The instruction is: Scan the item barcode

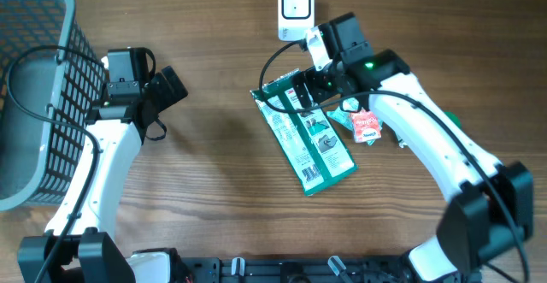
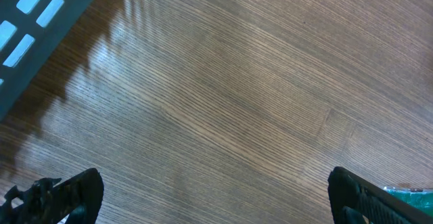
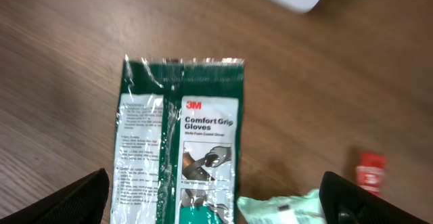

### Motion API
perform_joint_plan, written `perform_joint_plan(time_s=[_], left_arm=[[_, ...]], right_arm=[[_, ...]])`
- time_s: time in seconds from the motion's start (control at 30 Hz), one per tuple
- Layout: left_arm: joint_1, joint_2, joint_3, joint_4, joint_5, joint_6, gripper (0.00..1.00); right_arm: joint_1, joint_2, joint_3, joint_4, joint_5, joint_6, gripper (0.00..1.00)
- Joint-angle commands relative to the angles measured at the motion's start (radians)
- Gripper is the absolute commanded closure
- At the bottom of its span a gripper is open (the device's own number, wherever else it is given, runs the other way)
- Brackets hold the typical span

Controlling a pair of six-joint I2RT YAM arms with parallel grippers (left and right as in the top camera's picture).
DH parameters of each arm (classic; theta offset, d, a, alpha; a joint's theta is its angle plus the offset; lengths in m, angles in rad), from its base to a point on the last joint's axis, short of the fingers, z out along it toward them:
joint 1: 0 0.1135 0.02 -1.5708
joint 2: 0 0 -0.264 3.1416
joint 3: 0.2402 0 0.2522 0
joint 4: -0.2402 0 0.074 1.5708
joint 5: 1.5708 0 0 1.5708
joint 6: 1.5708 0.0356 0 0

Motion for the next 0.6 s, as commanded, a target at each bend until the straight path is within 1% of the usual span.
perform_joint_plan(time_s=[0.0, 0.13, 0.3, 0.4, 0.5, 0.57], left_arm=[[0.004, 0.008, 0.011, 0.002, -0.01, 0.008, 0.0], [0.004, 0.008, 0.011, 0.002, -0.01, 0.008, 0.0], [0.004, 0.008, 0.011, 0.002, -0.01, 0.008, 0.0], [0.004, 0.008, 0.011, 0.002, -0.01, 0.008, 0.0], [0.004, 0.008, 0.011, 0.002, -0.01, 0.008, 0.0], [0.004, 0.008, 0.011, 0.003, -0.01, 0.008, 0.0]], right_arm=[[-0.004, -0.209, -0.005, 0.006, 0.039, -0.084, 0.0], [-0.004, -0.433, -0.005, 0.006, 0.04, -0.093, 0.0], [-0.005, -0.667, -0.005, 0.007, 0.04, -0.094, 0.0], [-0.006, -0.819, -0.011, 0.005, 0.04, -0.119, 0.0], [-0.02, -0.963, -0.053, 0.005, 0.039, -0.117, 0.0], [-0.044, -1.076, -0.121, 0.005, 0.029, -0.11, 0.0]])
